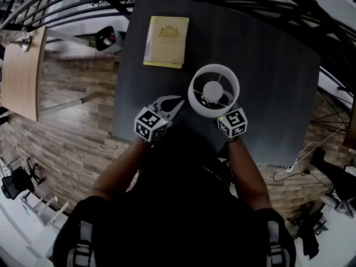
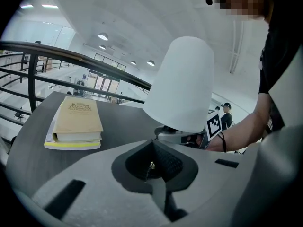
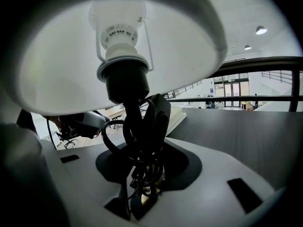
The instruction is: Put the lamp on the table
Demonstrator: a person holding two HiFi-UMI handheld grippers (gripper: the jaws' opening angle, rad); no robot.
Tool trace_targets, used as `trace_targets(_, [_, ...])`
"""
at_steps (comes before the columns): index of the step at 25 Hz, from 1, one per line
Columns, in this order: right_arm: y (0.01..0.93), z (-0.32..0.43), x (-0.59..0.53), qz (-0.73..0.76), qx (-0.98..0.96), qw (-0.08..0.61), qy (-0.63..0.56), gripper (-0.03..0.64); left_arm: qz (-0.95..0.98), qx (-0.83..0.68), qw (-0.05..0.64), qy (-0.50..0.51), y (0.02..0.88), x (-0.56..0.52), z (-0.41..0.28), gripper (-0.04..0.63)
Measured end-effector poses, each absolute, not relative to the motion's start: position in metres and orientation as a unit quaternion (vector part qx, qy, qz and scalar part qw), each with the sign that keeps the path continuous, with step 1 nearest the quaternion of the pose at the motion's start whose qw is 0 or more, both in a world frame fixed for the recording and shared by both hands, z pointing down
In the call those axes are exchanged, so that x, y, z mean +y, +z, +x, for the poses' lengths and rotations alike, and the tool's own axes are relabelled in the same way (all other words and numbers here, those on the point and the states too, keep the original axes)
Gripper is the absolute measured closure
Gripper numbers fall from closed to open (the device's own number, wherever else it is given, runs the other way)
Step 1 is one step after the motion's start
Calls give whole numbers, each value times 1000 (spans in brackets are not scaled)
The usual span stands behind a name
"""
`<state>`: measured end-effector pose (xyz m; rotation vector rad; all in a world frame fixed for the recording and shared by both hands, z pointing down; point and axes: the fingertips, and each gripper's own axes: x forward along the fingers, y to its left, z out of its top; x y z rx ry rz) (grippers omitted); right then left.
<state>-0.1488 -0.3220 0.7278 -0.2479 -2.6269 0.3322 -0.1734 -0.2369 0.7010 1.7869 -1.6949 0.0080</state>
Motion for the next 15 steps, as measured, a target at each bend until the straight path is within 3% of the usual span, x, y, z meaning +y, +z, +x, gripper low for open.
trace_targets(15, [751, -93, -329, -53, -955, 268, 113, 468, 695, -649, 310, 14, 678, -227, -135, 586])
